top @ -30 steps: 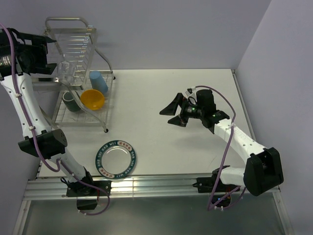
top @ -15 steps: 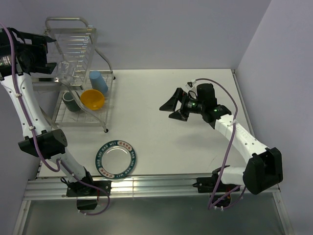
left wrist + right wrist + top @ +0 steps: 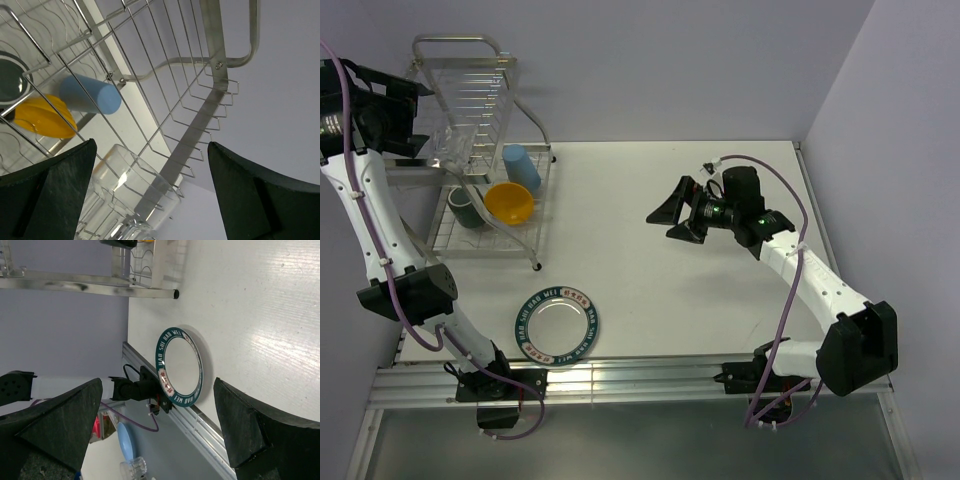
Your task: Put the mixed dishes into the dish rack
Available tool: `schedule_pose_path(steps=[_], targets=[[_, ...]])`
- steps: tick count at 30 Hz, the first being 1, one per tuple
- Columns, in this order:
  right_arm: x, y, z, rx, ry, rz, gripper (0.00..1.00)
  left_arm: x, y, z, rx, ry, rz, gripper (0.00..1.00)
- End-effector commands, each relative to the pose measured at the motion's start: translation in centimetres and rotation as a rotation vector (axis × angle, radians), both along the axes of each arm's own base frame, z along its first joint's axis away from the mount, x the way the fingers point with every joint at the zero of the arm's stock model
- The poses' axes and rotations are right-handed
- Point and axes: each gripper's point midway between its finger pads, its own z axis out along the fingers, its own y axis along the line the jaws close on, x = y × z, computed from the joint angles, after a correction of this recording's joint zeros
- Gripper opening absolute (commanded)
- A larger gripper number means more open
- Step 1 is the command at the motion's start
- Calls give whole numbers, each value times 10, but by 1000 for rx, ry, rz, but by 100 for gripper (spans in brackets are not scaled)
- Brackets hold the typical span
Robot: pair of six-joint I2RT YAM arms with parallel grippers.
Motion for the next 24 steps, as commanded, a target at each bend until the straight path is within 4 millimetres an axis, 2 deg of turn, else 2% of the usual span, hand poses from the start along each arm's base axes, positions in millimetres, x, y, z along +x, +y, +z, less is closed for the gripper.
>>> schedule_pose_path(steps=[1, 5, 9, 10, 11, 13, 18, 22, 24], targets=[[1, -1, 1, -6, -20, 3, 100, -18, 6, 41, 158, -111, 13, 99], [-2, -3, -2, -24, -11, 7, 100, -20, 13, 56, 263, -156, 16, 99], [-3, -5, -2, -40, -6, 10, 100, -27, 20, 81, 387, -232, 38, 99], [-4, -5, -3, -42, -3, 14, 100, -23, 22, 83, 410, -255, 39, 99], [-7, -6, -5, -50, 7, 19, 100, -28, 20, 92, 446, -287, 32, 99], [-9, -7, -3, -59, 9, 24, 100, -26, 18, 95, 466, -315, 14, 99], [-20, -13, -4, -94, 21, 36, 100, -23, 3, 103, 531, -370, -80, 99], [-27, -15, -8, -116, 34, 59, 100, -16, -23, 109, 596, -463, -270, 89], [-30, -17, -10, -129, 42, 67, 100, -13, -32, 116, 604, -525, -323, 88]])
